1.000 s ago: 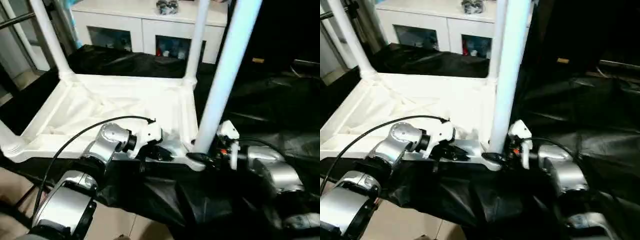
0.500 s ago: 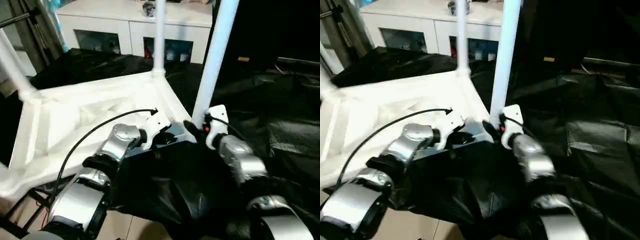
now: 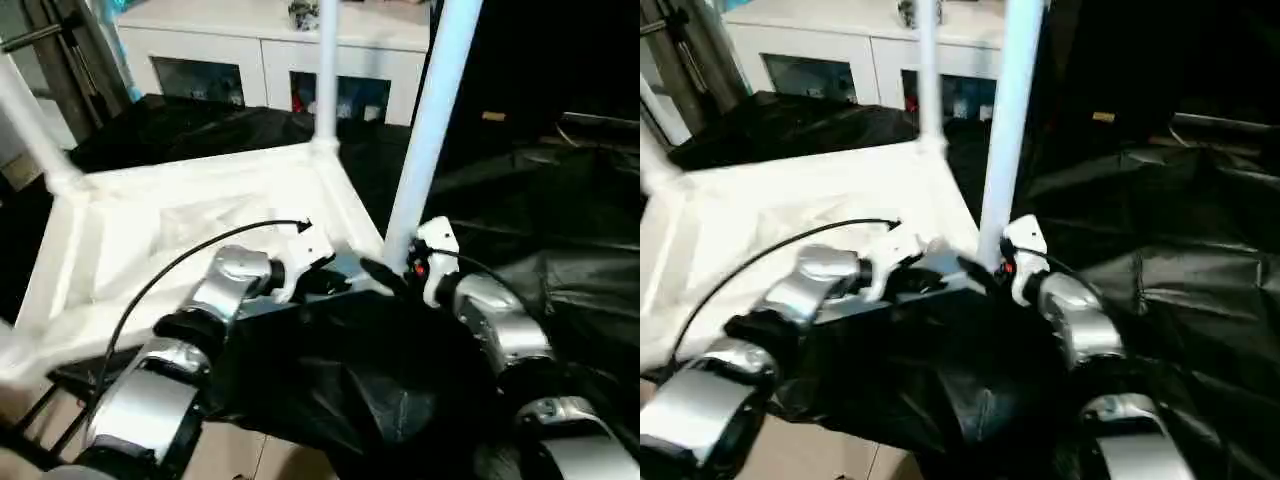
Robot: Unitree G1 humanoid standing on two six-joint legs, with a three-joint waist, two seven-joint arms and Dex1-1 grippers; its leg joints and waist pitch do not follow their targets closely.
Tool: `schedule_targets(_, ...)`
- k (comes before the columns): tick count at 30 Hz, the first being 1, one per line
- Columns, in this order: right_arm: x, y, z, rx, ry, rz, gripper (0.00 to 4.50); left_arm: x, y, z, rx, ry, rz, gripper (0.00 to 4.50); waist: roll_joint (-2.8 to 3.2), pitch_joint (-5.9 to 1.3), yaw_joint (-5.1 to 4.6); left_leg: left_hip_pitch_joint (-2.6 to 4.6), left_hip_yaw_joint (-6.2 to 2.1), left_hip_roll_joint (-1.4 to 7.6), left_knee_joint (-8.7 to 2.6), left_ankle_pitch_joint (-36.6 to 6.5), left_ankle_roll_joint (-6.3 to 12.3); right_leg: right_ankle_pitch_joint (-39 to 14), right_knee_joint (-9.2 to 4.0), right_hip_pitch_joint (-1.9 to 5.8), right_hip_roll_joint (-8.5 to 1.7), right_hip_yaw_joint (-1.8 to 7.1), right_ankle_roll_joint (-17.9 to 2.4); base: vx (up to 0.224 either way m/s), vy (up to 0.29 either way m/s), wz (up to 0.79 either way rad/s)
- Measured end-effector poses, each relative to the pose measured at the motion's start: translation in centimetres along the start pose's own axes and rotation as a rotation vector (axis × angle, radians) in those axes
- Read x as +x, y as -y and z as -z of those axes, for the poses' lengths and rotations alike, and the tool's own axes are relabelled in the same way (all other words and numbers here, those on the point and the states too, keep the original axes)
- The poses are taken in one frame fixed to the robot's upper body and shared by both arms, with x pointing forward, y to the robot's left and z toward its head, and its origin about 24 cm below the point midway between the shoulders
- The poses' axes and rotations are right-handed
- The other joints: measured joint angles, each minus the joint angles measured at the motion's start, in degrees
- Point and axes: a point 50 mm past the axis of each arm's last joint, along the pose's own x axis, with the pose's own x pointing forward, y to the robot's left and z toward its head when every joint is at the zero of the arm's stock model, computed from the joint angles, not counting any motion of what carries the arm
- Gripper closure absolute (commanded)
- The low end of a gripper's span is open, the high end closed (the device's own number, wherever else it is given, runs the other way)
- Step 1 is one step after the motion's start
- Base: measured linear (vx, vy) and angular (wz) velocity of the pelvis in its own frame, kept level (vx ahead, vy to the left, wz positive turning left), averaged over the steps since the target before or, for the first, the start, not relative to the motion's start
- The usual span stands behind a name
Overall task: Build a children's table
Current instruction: Rotate leg to tighten
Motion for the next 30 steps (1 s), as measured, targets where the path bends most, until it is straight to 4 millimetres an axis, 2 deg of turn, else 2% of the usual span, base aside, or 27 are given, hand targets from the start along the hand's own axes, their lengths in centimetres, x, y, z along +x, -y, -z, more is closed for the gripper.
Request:
schedule_targets(3, -0.8, -0.3, 0.0, 0.01, -0.022, -0.119, 0.95, -0.6, 0.2, 0.2, 0.024, 0.001, 0.049, 4.5, -0.13, 0.08, 0.57, -0.03, 0.03, 0.0, 0.16, 0.0, 0.01, 0.0, 0.03, -0.03, -0.02, 0.04, 0.0, 0.0, 0.0, 0.0)
schedule_targets(4, -1.1, -0.4, 0.0, 0.01, -0.033, -0.152, 1.18, -0.8, 0.2, 0.3, 0.03, -0.002, 0.065, 4.5, -0.22, 0.13, 0.68, -0.02, 0.04, 0.0, 0.17, 0.0, 0.0, 0.0, 0.03, -0.03, -0.02, 0.04, 0.0, 0.0, 0.0, 0.0)
schedule_targets(9, -1.6, -1.0, -0.1, 0.016, -0.073, -0.27, 1.54, -1.7, 0.5, 0.6, 0.054, -0.012, 0.134, 4.5, -0.66, 0.34, 1.0, 0.0, 0.04, 0.01, 0.18, 0.0, 0.0, 0.0, 0.08, -0.01, -0.03, 0.04, 0.0, 0.0, 0.0, 0.0)
schedule_targets(15, -1.7, -1.3, -0.1, 0.022, -0.09, -0.299, 1.86, -2.1, 0.6, 0.7, 0.067, -0.016, 0.157, 4.5, -0.86, 0.44, 1.16, -0.01, 0.05, 0.0, 0.18, 0.0, -0.01, 0.0, 0.06, -0.02, -0.05, 0.05, 0.0, 0.0, 0.0, 0.0)
schedule_targets(19, -1.7, -1.3, -0.1, 0.027, -0.091, -0.298, 1.9, -2.0, 0.6, 0.7, 0.065, -0.016, 0.157, 4.5, -0.85, 0.44, 1.24, 0.01, 0.05, 0.0, 0.19, 0.0, -0.01, 0.0, 0.09, -0.02, -0.05, 0.05, 0.0, 0.0, 0.0, 0.0)
schedule_targets(22, -1.3, -1.2, 0.0, 0.032, -0.075, -0.244, 1.92, -2.0, 0.5, 0.7, 0.042, -0.012, 0.125, 4.5, -0.85, 0.43, 1.23, 0.06, 0.05, 0.01, 0.24, 0.0, -0.02, 0.0, 0.13, 0.02, -0.05, 0.06, 0.0, 0.0, 0.0, 0.0)
schedule_targets(30, 2.1, 0.4, -0.6, 0.108, -0.024, 0.177, 1.96, -0.2, -0.6, 0.4, -0.039, -0.012, -0.114, 4.5, -0.89, 0.41, -0.99, 0.42, 0.06, -0.07, 0.42, 0.0, -0.03, 0.0, 0.08, 0.21, -0.06, 0.24, 0.1, 0.0, 0.0, 0.0)
